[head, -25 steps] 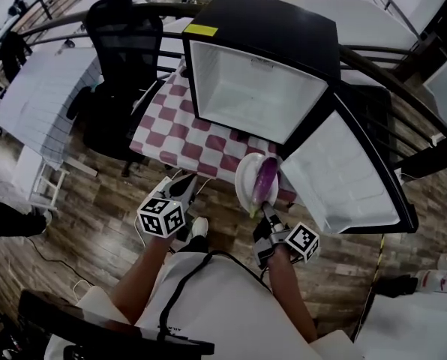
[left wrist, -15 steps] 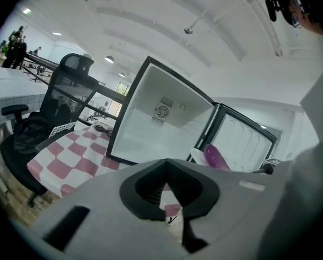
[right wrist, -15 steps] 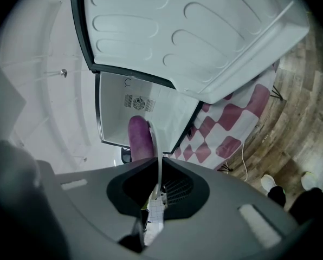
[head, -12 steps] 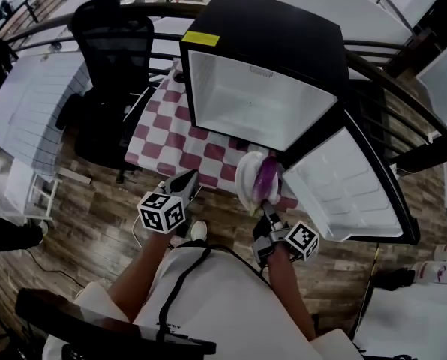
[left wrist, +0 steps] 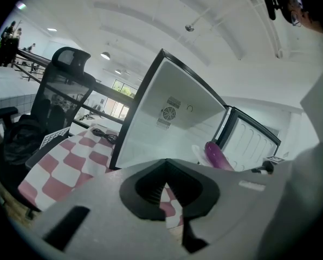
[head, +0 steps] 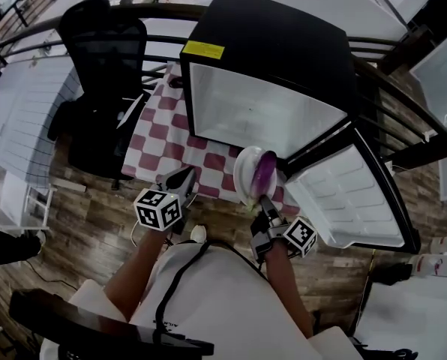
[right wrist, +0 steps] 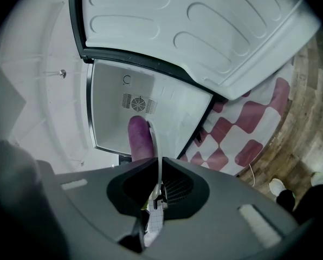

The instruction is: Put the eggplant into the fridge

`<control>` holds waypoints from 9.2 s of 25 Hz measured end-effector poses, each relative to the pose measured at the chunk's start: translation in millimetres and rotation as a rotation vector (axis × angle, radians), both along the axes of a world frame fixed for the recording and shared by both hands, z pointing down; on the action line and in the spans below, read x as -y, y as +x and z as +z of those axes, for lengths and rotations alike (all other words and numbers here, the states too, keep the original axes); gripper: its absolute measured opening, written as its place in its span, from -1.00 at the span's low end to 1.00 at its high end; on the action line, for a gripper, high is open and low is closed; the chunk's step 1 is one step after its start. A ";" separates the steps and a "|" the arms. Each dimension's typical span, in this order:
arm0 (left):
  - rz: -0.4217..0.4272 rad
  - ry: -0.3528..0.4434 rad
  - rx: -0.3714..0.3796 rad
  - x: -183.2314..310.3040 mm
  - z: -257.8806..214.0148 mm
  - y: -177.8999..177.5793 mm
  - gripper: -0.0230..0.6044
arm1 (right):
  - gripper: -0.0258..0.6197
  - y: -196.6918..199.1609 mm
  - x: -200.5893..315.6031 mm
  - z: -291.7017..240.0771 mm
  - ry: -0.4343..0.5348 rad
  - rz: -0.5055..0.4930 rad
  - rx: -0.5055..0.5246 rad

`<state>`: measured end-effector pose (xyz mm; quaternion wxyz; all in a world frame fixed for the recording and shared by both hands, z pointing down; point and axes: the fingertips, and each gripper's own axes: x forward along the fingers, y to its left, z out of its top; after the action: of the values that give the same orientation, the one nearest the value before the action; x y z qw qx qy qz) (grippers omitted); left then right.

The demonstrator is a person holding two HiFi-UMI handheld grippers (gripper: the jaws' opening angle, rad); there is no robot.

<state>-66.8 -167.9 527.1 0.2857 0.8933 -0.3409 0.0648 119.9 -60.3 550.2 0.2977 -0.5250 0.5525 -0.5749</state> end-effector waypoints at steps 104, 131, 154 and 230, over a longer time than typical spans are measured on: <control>0.056 -0.014 0.168 117.3 75.0 105.7 -0.93 | -0.82 41.5 265.0 128.8 -0.114 -0.070 -0.090; 0.032 -0.037 0.177 128.1 81.1 86.2 -0.93 | -0.82 32.8 270.7 146.7 -0.211 -0.080 -0.094; 0.025 -0.034 0.175 120.6 77.9 81.1 -0.93 | -0.24 16.1 273.7 137.5 -0.197 -0.208 -0.162; 0.144 0.057 0.094 5.4 22.0 40.1 -0.91 | -0.90 -9.2 98.3 2.8 0.242 -0.170 -0.266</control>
<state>-26.8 -173.3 549.0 0.2386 0.9191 -0.2907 0.1174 110.7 -158.5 553.1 0.2336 -0.5082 0.6943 -0.4529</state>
